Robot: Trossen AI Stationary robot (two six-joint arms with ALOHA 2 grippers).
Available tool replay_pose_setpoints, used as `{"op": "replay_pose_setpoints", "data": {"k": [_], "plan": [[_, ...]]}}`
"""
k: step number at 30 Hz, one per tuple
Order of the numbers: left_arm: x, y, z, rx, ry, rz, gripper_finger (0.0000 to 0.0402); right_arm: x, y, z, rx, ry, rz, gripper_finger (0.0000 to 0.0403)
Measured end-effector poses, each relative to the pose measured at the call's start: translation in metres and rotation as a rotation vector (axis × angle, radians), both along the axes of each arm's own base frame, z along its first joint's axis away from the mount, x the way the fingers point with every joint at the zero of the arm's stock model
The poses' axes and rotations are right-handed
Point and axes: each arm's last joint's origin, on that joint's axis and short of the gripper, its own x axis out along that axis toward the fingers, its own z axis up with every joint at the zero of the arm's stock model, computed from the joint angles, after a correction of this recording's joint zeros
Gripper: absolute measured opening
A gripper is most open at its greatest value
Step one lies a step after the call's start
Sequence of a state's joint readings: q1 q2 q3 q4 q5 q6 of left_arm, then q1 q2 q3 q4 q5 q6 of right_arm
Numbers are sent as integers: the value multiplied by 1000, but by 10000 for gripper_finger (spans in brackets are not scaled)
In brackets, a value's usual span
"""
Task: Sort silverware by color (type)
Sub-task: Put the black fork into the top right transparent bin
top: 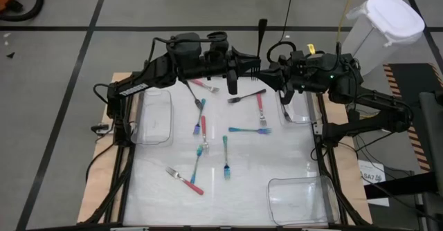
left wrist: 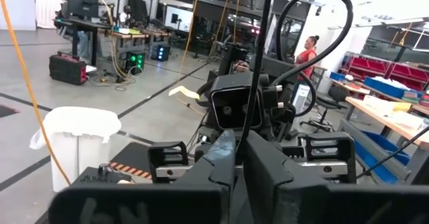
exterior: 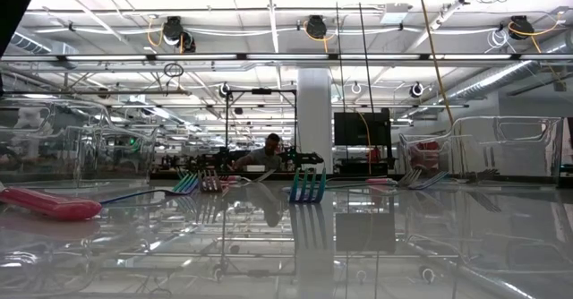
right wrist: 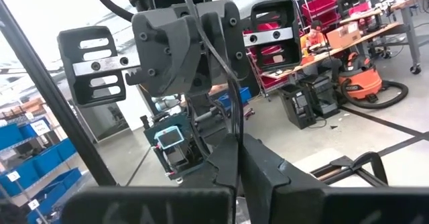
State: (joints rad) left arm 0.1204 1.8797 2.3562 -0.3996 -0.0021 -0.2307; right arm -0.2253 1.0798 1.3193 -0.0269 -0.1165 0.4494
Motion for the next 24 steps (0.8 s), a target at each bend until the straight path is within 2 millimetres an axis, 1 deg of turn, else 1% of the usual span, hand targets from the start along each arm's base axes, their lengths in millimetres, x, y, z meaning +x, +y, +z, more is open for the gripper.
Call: {"op": "replay_pose_setpoints", "data": {"k": [4,8,12,18,24], "plan": [[0,0,-1,3,8,1,7,0,0,0,11,0,2,6],[0,0,-2,-3,28,3,3,0,0,-1,12,4,3,23],[0,-1,-5,-21,54,-11,1,0,0,0,36,-6,-8,59],[0,1,-12,-38,124,-6,1,0,-1,-3,99,17,-7,125],[-1,0,-21,-50,214,-9,0,-9,1,-4,171,51,-2,174]]}}
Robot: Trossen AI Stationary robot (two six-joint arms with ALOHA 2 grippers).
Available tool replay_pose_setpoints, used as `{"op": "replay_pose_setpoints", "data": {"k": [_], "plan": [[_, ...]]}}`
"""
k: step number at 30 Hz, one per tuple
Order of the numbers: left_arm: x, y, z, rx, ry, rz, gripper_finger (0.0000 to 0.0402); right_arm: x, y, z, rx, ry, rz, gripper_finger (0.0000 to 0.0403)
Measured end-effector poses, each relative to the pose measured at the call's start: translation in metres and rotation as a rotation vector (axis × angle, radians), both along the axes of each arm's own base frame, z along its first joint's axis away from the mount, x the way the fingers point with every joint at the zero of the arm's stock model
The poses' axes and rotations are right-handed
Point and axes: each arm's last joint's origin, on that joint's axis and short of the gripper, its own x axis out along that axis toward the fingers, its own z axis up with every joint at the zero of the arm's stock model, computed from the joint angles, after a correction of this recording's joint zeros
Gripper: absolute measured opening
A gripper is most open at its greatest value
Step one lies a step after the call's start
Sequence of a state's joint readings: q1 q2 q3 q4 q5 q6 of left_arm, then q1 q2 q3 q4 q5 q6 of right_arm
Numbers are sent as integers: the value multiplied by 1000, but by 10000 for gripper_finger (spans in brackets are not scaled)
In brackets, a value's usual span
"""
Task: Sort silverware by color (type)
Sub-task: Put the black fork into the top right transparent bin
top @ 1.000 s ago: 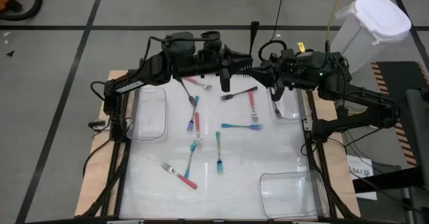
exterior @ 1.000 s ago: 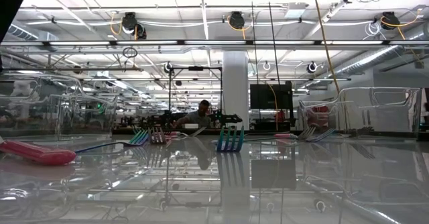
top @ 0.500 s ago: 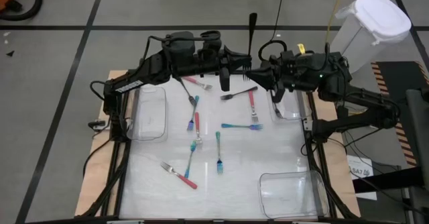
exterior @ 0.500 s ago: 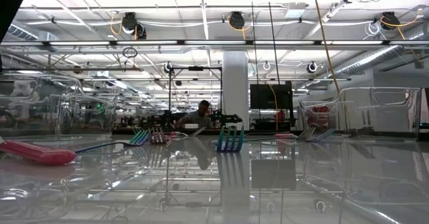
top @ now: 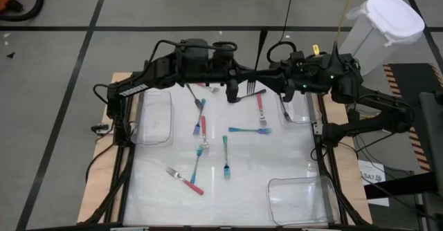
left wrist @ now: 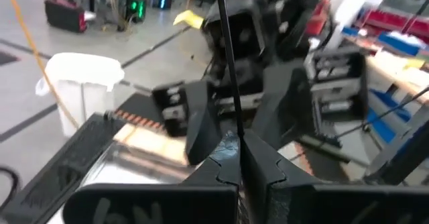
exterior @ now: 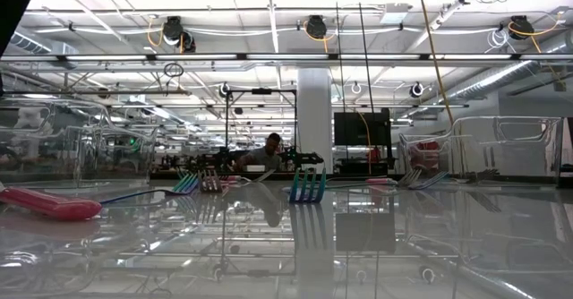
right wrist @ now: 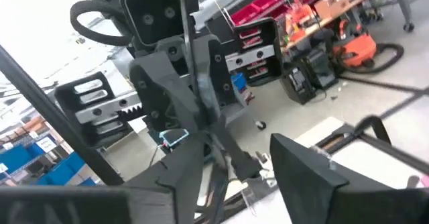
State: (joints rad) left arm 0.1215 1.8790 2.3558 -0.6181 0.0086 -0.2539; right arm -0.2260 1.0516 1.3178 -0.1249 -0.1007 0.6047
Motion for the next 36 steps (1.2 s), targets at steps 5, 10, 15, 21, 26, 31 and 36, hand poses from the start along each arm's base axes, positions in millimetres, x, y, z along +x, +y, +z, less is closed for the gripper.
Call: {"op": "replay_pose_setpoints", "data": {"k": [5,10,15,21,26,31,36], "plan": [[-1,-1,-8,-16,80,-17,0,-13,2,3,33,7,-7,197],[-2,-5,-11,-47,110,-85,0,-28,1,8,28,-16,-31,205],[-2,-13,-14,-56,142,-150,0,-38,-2,12,2,-37,-56,203],[-3,-24,-19,-39,200,-182,0,-43,-3,15,-21,-55,-62,202],[2,-28,-22,-38,199,-193,0,-43,-1,20,-53,-103,10,201],[14,-29,-33,-45,227,-196,0,-43,-1,20,-56,-103,11,201],[23,-33,-42,-52,242,-202,0,-43,0,20,-69,-102,42,201]]}}
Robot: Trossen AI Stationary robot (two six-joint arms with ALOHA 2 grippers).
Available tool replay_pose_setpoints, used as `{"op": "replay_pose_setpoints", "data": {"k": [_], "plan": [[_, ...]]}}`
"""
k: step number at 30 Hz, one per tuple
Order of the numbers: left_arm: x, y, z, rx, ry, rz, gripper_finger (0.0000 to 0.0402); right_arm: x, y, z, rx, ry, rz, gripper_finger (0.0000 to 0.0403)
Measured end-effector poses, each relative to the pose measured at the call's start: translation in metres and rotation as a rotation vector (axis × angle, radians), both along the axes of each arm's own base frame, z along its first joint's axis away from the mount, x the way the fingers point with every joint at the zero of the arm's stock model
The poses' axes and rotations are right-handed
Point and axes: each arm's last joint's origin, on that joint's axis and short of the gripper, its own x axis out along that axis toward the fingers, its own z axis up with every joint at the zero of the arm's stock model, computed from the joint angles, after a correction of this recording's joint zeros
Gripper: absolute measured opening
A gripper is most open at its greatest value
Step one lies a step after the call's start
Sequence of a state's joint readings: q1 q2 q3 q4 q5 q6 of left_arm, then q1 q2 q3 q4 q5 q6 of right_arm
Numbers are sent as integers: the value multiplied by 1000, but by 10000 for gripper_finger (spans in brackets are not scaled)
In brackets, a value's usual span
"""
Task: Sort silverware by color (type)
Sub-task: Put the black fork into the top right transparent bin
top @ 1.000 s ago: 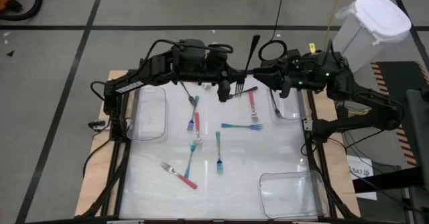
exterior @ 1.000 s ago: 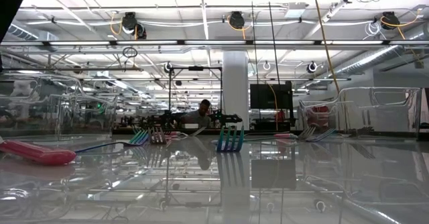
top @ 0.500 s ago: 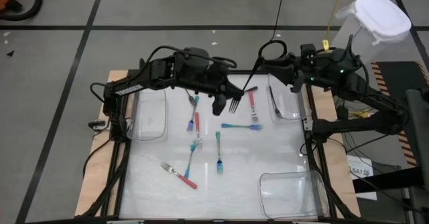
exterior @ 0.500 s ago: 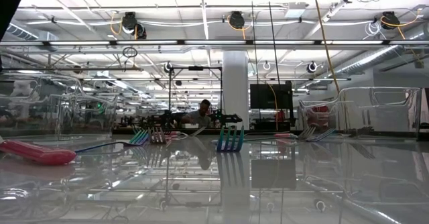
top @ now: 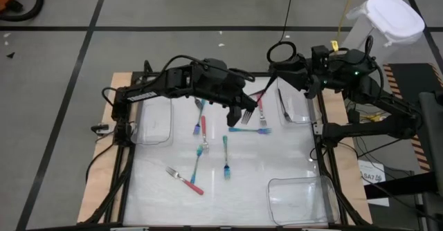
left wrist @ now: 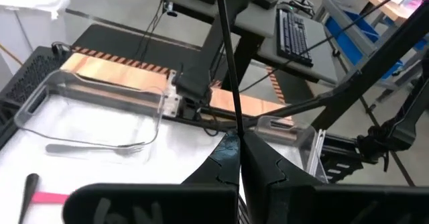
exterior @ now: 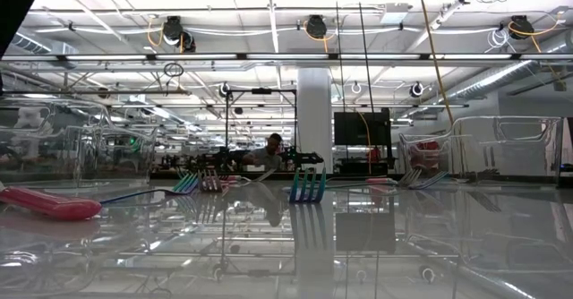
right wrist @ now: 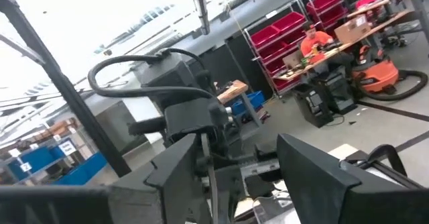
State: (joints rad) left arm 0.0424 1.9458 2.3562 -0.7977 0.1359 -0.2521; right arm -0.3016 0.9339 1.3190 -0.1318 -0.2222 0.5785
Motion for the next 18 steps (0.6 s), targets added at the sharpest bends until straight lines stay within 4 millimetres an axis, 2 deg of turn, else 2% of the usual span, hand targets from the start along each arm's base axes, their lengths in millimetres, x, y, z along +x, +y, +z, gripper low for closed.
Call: {"op": "replay_pose_setpoints", "data": {"k": [6,18], "plan": [[6,-2,-6,-10,19,4,0,0,0,-1,0,9,19,187],[6,3,-6,-17,15,20,0,1,0,-4,10,43,19,102]]}}
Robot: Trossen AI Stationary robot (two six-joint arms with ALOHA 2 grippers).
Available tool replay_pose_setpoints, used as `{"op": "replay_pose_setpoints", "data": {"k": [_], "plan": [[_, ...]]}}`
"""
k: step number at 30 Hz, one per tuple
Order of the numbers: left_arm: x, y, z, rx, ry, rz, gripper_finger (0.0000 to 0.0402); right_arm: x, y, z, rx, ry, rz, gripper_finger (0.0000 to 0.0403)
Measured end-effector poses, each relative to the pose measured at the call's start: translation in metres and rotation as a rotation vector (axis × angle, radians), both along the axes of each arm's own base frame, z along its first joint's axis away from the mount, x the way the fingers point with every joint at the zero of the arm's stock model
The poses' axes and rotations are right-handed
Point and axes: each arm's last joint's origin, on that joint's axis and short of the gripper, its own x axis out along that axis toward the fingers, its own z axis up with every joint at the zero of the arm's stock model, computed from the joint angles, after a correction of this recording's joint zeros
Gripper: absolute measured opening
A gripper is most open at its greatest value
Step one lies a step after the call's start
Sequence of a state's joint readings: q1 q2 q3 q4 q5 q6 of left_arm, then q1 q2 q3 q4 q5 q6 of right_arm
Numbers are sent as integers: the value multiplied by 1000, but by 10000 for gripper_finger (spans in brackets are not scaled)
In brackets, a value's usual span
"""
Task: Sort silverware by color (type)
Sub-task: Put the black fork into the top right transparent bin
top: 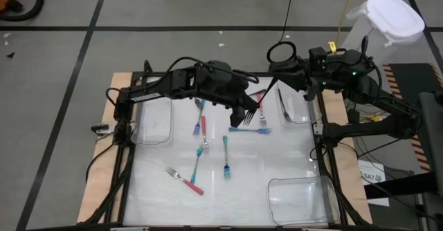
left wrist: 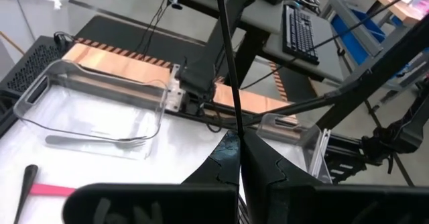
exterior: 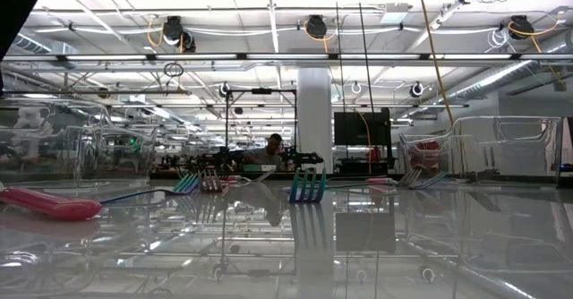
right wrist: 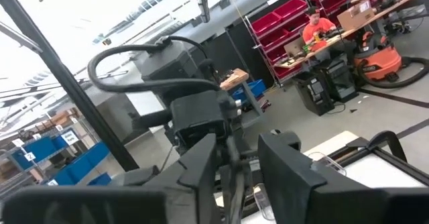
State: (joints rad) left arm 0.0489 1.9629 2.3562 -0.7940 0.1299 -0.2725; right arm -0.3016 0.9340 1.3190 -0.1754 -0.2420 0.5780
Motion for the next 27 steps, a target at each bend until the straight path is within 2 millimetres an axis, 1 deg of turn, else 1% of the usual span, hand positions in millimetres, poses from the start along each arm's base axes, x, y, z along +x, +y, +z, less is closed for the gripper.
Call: {"op": "replay_pose_setpoints", "data": {"k": [9,20,22,25,27], "plan": [[0,7,0,-19,5,25,0,0,0,-3,-5,27,-2,56],[-1,7,0,-18,2,24,1,0,0,-3,-15,29,-3,9],[-1,7,0,-19,3,24,1,0,0,-3,-17,30,-3,7],[-1,7,0,-39,4,32,12,0,0,-3,-16,31,-4,6],[-1,7,0,-56,10,39,33,0,0,-3,-16,32,-4,5]]}}
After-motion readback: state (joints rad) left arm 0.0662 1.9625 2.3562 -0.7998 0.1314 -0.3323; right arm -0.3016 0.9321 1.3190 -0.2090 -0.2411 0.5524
